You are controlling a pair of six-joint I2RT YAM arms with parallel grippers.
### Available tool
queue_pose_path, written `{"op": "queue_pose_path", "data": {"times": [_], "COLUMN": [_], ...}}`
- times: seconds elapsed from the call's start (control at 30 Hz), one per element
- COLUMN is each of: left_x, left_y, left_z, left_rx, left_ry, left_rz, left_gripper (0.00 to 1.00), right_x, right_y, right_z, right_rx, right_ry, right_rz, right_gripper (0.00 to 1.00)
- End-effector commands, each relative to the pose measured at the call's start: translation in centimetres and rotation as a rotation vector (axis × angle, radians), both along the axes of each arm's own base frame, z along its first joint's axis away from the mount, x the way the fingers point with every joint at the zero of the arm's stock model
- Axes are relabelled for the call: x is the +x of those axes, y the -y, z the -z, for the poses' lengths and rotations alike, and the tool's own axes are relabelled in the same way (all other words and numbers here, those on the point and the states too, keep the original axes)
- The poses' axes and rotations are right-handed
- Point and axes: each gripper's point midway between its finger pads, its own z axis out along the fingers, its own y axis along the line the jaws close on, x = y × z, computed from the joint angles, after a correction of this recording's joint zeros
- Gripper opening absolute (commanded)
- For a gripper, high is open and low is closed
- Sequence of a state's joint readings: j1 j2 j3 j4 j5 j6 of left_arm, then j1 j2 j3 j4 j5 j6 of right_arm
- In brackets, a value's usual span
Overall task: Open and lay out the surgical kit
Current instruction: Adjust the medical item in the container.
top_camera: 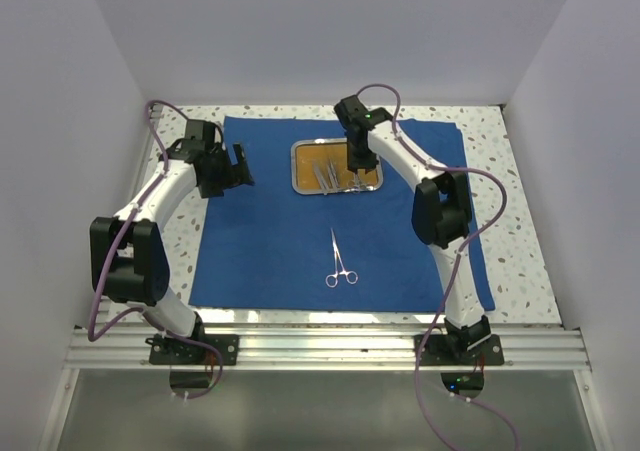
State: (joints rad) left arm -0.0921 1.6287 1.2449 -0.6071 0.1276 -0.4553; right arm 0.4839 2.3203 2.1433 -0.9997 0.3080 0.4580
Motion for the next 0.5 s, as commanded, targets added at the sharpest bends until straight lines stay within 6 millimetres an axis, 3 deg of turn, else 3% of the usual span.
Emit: {"op": "queue_pose_path", "data": {"times": [0.0,0.47], "left_x": [1.2,0.7], "left_y": [0.5,0.3], "left_z": [-0.8,-0.6], "left_rx": [-0.019,-0.006], "left_ry": [0.051,0.042], "left_rz": [0.022,0.023], "left_gripper": [0.92,0.93], "right_x": [-0.4,1.5], "right_y": [-0.3,-0.5], "right_z": [-2.3,1.2], "right_rx": [0.021,-0.036], "right_ry": [0.033,0.004], "right_rz": [0.011,-0.003], "right_gripper": [0.29,0.34]}}
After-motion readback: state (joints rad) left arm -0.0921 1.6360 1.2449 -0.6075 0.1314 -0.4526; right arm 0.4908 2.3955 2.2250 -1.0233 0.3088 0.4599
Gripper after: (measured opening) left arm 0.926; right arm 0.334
